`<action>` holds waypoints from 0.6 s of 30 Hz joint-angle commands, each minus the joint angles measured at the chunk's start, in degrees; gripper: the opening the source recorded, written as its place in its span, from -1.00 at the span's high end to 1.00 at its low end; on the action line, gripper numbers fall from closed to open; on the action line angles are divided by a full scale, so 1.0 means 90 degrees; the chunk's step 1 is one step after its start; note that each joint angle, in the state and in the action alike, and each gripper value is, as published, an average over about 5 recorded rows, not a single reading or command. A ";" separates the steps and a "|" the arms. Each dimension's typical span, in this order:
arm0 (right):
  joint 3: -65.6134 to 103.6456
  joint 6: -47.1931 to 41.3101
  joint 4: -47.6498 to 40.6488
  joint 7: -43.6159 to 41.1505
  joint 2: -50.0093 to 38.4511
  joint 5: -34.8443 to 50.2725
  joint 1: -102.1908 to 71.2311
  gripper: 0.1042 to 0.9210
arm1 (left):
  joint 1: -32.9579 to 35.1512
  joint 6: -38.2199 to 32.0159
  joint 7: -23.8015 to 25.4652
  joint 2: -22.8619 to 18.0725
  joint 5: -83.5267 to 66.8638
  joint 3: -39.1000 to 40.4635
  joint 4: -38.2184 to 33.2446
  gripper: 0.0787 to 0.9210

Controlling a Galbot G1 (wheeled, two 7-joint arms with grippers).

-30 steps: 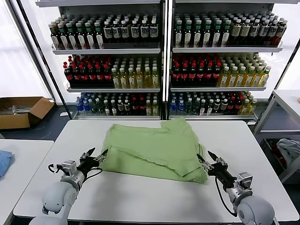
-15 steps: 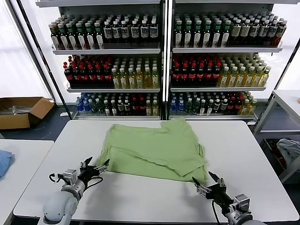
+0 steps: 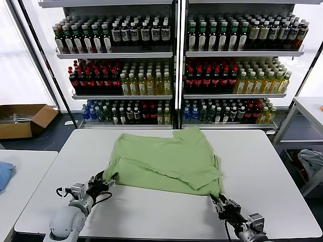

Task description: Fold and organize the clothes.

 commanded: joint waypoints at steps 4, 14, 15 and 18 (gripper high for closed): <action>-0.0038 -0.0077 -0.0168 0.0051 0.0004 0.0118 0.0142 0.99 | 0.0014 -0.0021 0.0049 0.0032 -0.0019 0.0019 0.0050 0.25; 0.0108 -0.0078 0.0096 -0.0004 -0.0153 0.0241 -0.0145 1.00 | 0.0466 -0.0088 0.0185 0.0118 0.0004 -0.0049 -0.0323 0.89; 0.0139 -0.0075 0.0158 -0.0011 -0.0179 0.0260 -0.0207 1.00 | 0.0547 -0.0094 0.0188 0.0123 0.0021 -0.0078 -0.0399 0.93; 0.0222 -0.0066 0.0376 -0.0034 -0.0261 0.0291 -0.0404 1.00 | 0.0861 -0.0095 0.0191 0.0117 0.0084 -0.0202 -0.0658 0.95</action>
